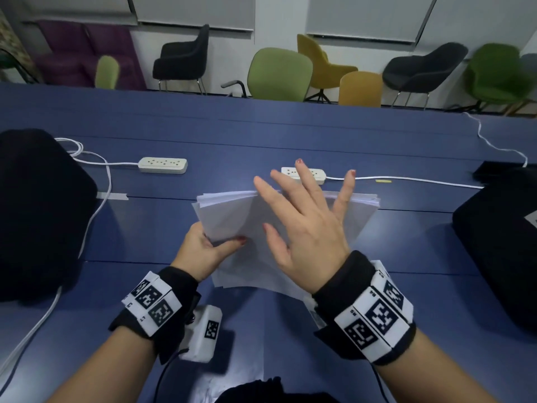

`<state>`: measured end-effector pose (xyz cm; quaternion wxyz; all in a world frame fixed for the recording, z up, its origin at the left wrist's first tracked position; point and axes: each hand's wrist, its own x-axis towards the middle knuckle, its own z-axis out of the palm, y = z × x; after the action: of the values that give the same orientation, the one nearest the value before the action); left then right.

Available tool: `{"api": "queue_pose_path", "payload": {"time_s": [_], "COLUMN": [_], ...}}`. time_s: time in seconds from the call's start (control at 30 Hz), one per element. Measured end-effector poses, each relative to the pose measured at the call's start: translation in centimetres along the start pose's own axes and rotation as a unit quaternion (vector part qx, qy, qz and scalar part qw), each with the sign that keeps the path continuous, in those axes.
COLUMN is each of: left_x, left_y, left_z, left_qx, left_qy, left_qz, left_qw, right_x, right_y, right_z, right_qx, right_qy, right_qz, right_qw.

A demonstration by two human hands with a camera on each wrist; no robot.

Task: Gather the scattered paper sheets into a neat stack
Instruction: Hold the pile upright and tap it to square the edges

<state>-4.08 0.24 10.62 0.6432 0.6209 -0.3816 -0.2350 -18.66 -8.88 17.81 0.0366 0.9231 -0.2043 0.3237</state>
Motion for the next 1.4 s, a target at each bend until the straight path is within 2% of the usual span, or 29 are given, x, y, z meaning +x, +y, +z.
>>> {"api": "queue_pose_path", "payload": {"time_s": [0.1, 0.17, 0.23, 0.3, 0.33, 0.37, 0.43, 0.47, 0.53, 0.67, 0.73, 0.83, 1.0, 1.1, 1.17, 1.27, 1.33, 1.4], "left_x": [0.0, 0.2, 0.3, 0.5, 0.5, 0.6, 0.8, 0.9, 0.9, 0.7, 0.2, -0.9, -1.4, -1.7, -1.7, -1.3, -1.0, -0.8], "left_y": [-0.1, -0.3, -0.4, -0.4, -0.4, -0.4, -0.2, 0.0, 0.4, 1.1, 0.9, 0.2, 0.3, 0.6, 1.2, 2.9, 4.2, 4.6], "left_z": [-0.1, -0.2, -0.3, -0.3, -0.3, -0.5, -0.6, -0.4, 0.3, 1.5, 1.6, 1.9, 2.1, 2.1, 1.8, 1.5, 1.8, 2.0], "left_qx": [-0.003, -0.002, 0.002, 0.006, 0.007, 0.008, 0.016, 0.025, 0.040, 0.025, 0.020, 0.022, 0.018, 0.040, 0.052, 0.099, 0.191, 0.272], "left_qy": [0.003, 0.010, 0.009, 0.007, 0.004, 0.004, 0.020, 0.037, 0.074, 0.158, 0.158, 0.112, 0.120, 0.127, 0.168, 0.216, 0.212, 0.192], "left_qz": [-0.006, -0.014, -0.020, -0.024, -0.025, -0.025, -0.013, -0.004, 0.019, 0.053, 0.042, 0.007, 0.019, 0.011, 0.033, 0.156, 0.230, 0.250], "left_qw": [1.000, 1.000, 1.000, 1.000, 1.000, 1.000, 1.000, 0.999, 0.996, 0.986, 0.986, 0.993, 0.992, 0.991, 0.984, 0.959, 0.930, 0.909], "right_x": [-0.1, 0.0, -0.4, -1.2, -1.7, -2.3, -3.4, -4.0, -4.7, -5.1, -5.7, -6.9, -7.1, -7.4, -7.2, -5.9, -4.8, -4.2], "right_y": [0.1, 0.6, 2.2, 4.4, 5.5, 6.3, 7.3, 7.7, 7.9, 6.7, 6.4, 6.4, 5.9, 5.5, 5.2, 4.7, 4.4, 4.3], "right_z": [0.3, 0.3, -0.1, -0.5, -0.6, -0.4, 0.9, 2.0, 3.9, 4.2, 4.3, 5.1, 5.1, 5.2, 4.8, 3.0, 2.1, 1.8], "right_qx": [0.003, 0.008, 0.026, 0.078, 0.167, 0.303, 0.544, 0.579, 0.532, 0.505, 0.510, 0.508, 0.506, 0.472, 0.432, 0.397, 0.322, 0.241], "right_qy": [-0.003, 0.027, 0.105, 0.182, 0.190, 0.166, 0.055, 0.010, -0.013, 0.055, 0.072, 0.028, 0.039, 0.019, 0.040, 0.139, 0.179, 0.177], "right_qz": [-0.001, 0.012, 0.093, 0.180, 0.223, 0.269, 0.338, 0.342, 0.355, 0.314, 0.311, 0.343, 0.375, 0.387, 0.387, 0.290, 0.206, 0.162], "right_qw": [1.000, 1.000, 0.990, 0.964, 0.941, 0.899, 0.766, 0.740, 0.769, 0.802, 0.799, 0.790, 0.776, 0.792, 0.813, 0.860, 0.907, 0.940]}}
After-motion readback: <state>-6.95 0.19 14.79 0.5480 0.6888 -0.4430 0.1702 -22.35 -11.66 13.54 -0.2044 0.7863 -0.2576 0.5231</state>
